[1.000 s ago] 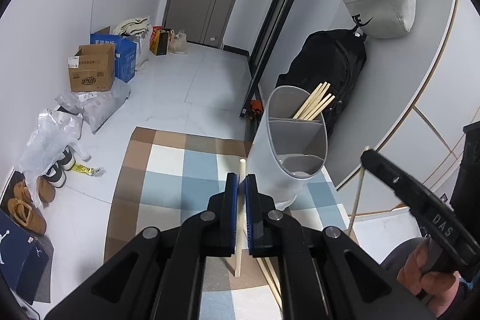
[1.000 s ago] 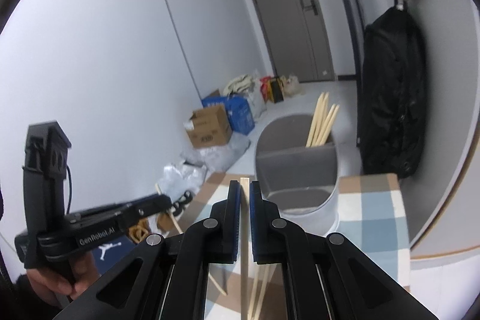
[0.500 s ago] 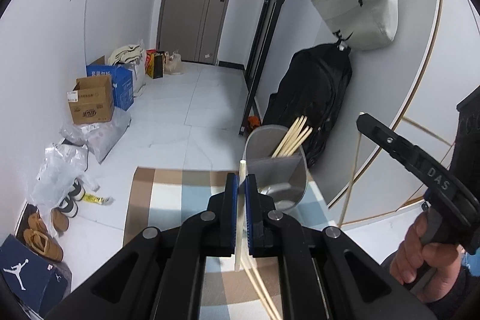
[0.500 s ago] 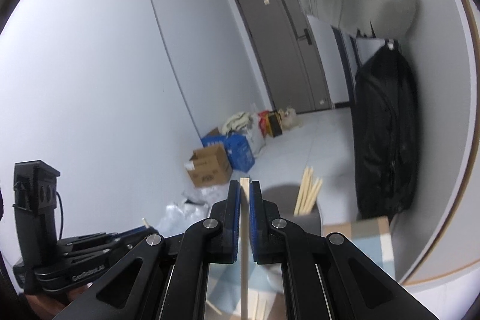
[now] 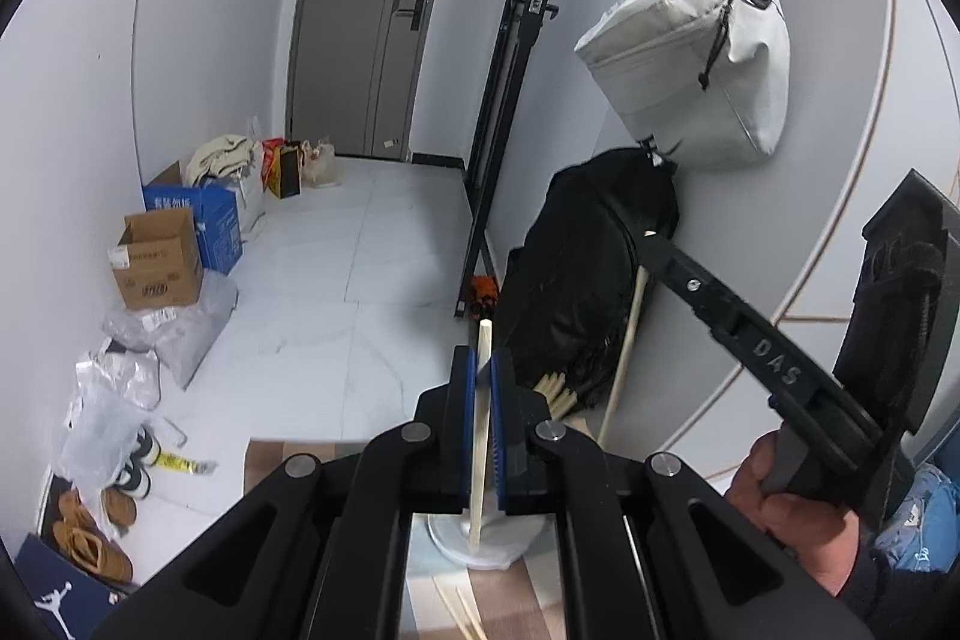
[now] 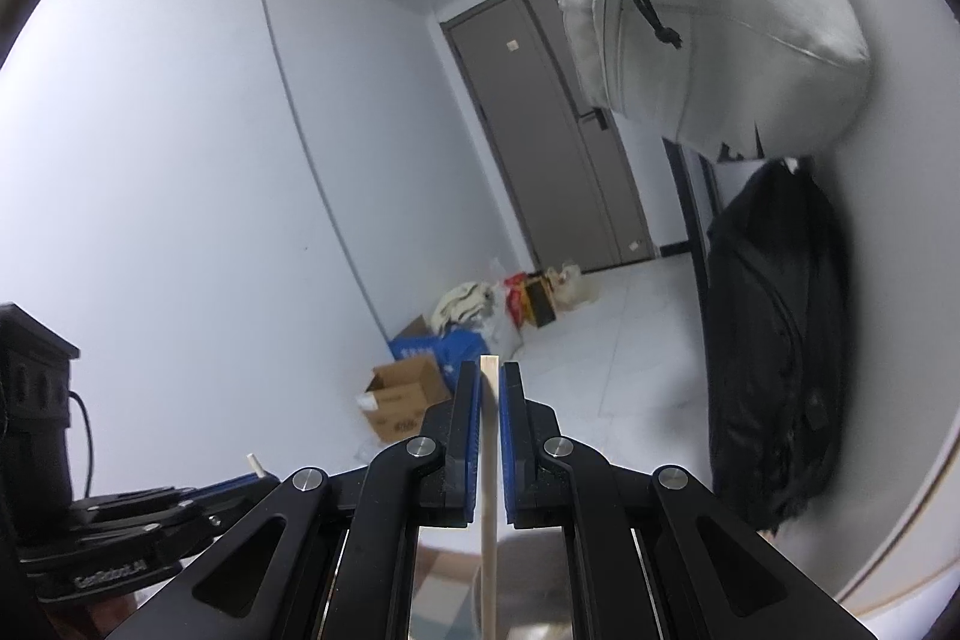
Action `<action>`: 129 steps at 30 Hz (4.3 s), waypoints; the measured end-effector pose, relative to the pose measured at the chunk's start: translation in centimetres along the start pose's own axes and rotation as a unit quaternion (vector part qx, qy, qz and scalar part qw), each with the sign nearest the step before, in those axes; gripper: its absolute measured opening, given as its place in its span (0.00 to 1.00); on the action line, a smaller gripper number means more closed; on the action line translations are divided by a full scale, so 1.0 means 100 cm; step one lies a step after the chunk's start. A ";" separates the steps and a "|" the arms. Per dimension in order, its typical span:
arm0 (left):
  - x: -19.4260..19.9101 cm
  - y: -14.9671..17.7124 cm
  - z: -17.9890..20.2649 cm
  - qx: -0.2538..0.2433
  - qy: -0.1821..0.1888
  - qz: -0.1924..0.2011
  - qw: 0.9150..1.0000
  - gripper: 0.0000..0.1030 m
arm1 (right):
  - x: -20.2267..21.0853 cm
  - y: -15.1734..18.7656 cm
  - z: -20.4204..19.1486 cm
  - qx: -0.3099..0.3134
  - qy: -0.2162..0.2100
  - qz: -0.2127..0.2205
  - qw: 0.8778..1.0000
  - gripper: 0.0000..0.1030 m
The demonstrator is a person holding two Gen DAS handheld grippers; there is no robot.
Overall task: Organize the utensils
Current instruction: 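Carry both chopsticks over the white holder and lower them into it, then open both grippers to drop the chopsticks into the holder, then move both open grippers back down to the remaining chopsticks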
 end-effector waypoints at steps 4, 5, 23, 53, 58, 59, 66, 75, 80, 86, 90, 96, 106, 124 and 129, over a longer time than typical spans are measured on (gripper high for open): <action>-0.009 -0.013 0.004 -0.004 0.003 0.004 1.000 0.01 | -0.021 -0.016 0.010 -0.001 0.008 0.009 1.000 0.05; -0.013 -0.018 0.004 -0.006 0.004 0.005 1.000 0.01 | -0.025 -0.017 0.012 -0.003 0.009 0.010 1.000 0.05; -0.068 -0.017 0.003 -0.021 0.003 -0.029 0.999 0.01 | -0.081 -0.005 0.055 -0.038 0.033 0.018 0.999 0.05; -0.104 0.017 0.006 -0.055 0.025 -0.088 0.994 0.01 | -0.057 0.050 0.046 0.035 0.004 -0.014 0.999 0.06; -0.103 0.024 0.012 -0.069 0.033 -0.092 0.993 0.01 | -0.051 0.071 0.051 0.025 -0.005 -0.042 0.999 0.06; -0.104 0.027 0.015 -0.071 0.039 -0.097 0.992 0.01 | -0.050 0.074 0.050 0.024 -0.009 -0.045 0.999 0.06; -0.104 0.041 0.022 -0.111 0.031 -0.114 0.987 0.01 | -0.039 0.085 0.046 0.028 -0.029 -0.071 0.997 0.10; -0.074 0.041 -0.004 -0.065 -0.010 -0.096 0.993 0.06 | 0.008 0.085 0.078 -0.026 0.004 -0.063 0.998 0.41; -0.051 0.051 -0.013 -0.032 -0.035 -0.071 0.996 0.08 | 0.032 0.082 0.073 -0.026 0.012 -0.057 0.998 0.48; -0.032 0.064 -0.015 -0.026 -0.062 -0.058 0.996 0.10 | 0.059 0.082 0.048 -0.003 0.004 -0.048 0.999 0.57; -0.018 0.069 -0.015 -0.017 -0.066 -0.042 0.997 0.37 | 0.076 0.086 0.036 0.007 0.000 -0.042 0.999 0.66; -0.005 0.083 -0.012 -0.015 -0.069 -0.032 0.997 0.42 | 0.097 0.096 0.019 0.024 -0.005 -0.042 0.999 0.83; 0.013 0.111 -0.009 -0.023 -0.077 -0.016 0.997 0.66 | 0.118 0.125 -0.002 0.051 -0.011 -0.049 0.997 1.00; -0.018 0.180 -0.052 0.014 -0.116 -0.083 0.990 0.79 | 0.110 0.177 0.004 0.057 -0.004 -0.087 0.995 1.00; -0.031 0.196 -0.063 0.037 -0.113 -0.117 0.986 0.79 | 0.102 0.184 0.012 0.058 0.012 -0.103 0.993 1.00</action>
Point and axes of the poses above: each gripper's, at about its wrist camera, not at the fingertips, and x roughly against the way its jaws point, z to its right, y to its underside, the point moved 10 cm from there along -x, roughly the way its jaws point, and after that the axes turned 4 degrees about x, right-handed, at the moved point
